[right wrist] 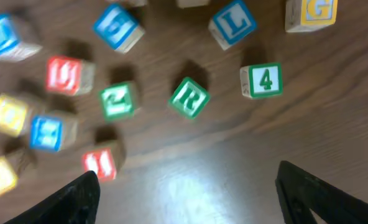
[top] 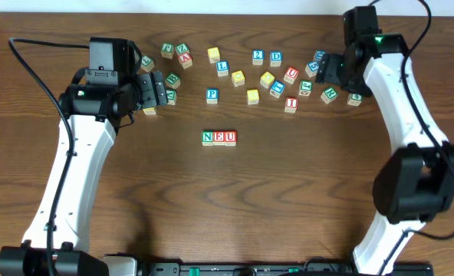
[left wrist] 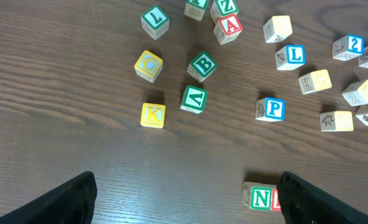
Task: Spell out NEURIPS
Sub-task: 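Lower the right gripper onto the green R block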
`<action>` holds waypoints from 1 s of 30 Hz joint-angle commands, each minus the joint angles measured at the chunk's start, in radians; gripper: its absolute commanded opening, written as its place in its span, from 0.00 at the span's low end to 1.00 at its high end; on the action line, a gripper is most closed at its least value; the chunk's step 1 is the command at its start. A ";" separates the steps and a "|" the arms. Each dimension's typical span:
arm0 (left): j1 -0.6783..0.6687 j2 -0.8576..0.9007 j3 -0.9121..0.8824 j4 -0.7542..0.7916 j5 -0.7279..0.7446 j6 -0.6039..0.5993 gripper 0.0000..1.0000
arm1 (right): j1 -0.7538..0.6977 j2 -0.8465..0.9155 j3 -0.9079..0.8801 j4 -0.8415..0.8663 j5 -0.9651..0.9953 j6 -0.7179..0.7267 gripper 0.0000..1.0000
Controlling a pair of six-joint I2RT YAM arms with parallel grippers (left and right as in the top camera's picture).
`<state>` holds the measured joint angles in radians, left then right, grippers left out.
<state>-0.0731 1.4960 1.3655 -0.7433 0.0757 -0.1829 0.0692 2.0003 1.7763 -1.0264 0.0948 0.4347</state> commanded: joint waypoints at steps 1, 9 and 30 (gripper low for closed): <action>0.004 0.000 0.020 0.001 -0.006 -0.006 0.91 | -0.021 0.053 -0.005 0.031 0.019 0.153 0.84; 0.004 0.000 0.019 0.001 -0.006 -0.006 0.91 | -0.027 0.134 -0.005 0.119 0.019 0.209 0.77; 0.004 0.000 0.018 0.001 -0.006 -0.006 0.91 | -0.027 0.217 -0.007 0.147 0.034 0.253 0.65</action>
<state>-0.0731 1.4960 1.3655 -0.7433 0.0753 -0.1837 0.0479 2.2021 1.7744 -0.8803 0.1070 0.6743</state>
